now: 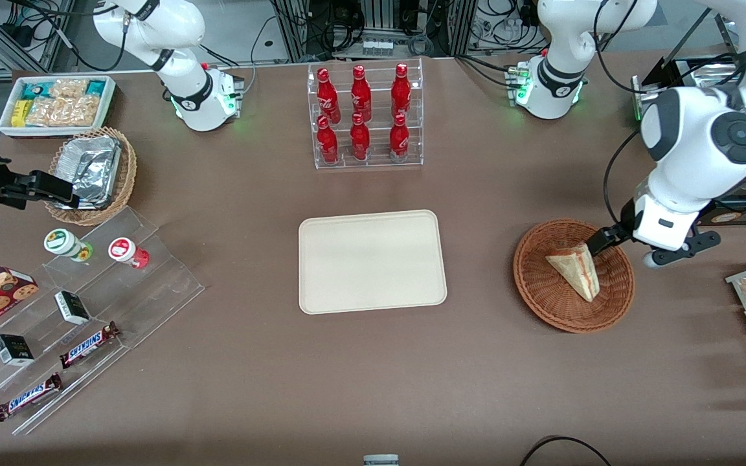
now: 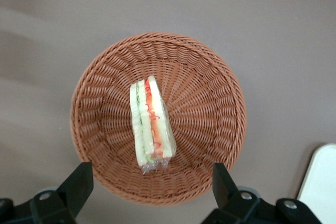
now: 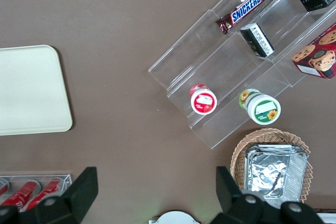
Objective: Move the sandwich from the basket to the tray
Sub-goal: 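Lower the open left gripper over the wrapped sandwich in the basket, then close the left gripper on the sandwich's upright edge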
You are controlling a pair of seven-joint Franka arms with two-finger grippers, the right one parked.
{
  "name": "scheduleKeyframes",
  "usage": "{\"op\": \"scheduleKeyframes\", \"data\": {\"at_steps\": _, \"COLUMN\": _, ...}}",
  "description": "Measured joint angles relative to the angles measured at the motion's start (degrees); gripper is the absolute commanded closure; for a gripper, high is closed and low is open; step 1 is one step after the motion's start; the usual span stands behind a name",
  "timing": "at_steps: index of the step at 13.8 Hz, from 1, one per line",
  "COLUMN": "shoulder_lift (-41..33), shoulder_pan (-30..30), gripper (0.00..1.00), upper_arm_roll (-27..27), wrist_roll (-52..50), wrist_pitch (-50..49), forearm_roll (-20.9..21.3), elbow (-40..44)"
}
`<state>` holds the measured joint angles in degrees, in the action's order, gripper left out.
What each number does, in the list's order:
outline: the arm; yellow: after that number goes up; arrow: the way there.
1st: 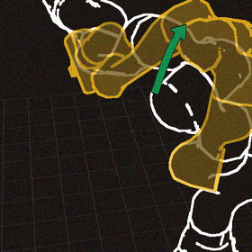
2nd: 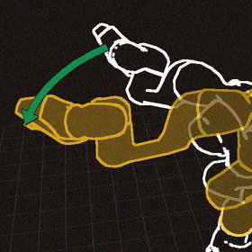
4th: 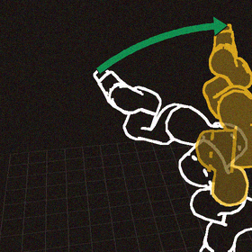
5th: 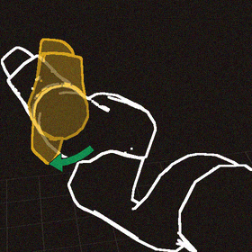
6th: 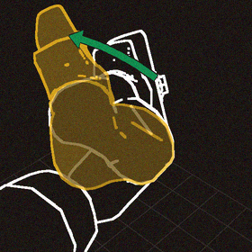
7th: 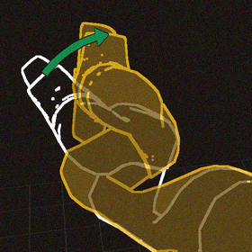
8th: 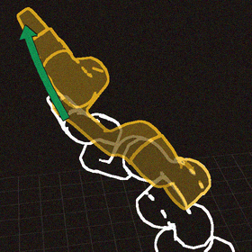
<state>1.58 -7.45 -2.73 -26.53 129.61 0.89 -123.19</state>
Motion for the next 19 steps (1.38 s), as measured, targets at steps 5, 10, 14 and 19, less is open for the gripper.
{"op": "scheduleKeyframes", "data": {"at_steps": 5, "shoulder_lift": 3.5, "shoulder_pan": 0.0, "gripper": 0.0, "upper_arm_roll": 0.0, "wrist_roll": -4.1, "wrist_pitch": 6.8, "forearm_roll": 0.0, "elbow": -3.5}}
{"op": "scheduleKeyframes", "data": {"at_steps": 10, "shoulder_lift": 8.5, "shoulder_pan": -0.3, "gripper": 0.0, "upper_arm_roll": 0.1, "wrist_roll": -6.1, "wrist_pitch": 10.8, "forearm_roll": 0.0, "elbow": -3.5}}
{"op": "scheduleKeyframes", "data": {"at_steps": 14, "shoulder_lift": 10.3, "shoulder_pan": -0.5, "gripper": 0.0, "upper_arm_roll": 0.1, "wrist_roll": -6.9, "wrist_pitch": 11.5, "forearm_roll": 0.0, "elbow": -3.6}}
{"op": "scheduleKeyframes", "data": {"at_steps": 19, "shoulder_lift": 12.3, "shoulder_pan": -0.5, "gripper": 0.0, "upper_arm_roll": 0.1, "wrist_roll": -7.1, "wrist_pitch": 12.3, "forearm_roll": 0.0, "elbow": -4.2}}
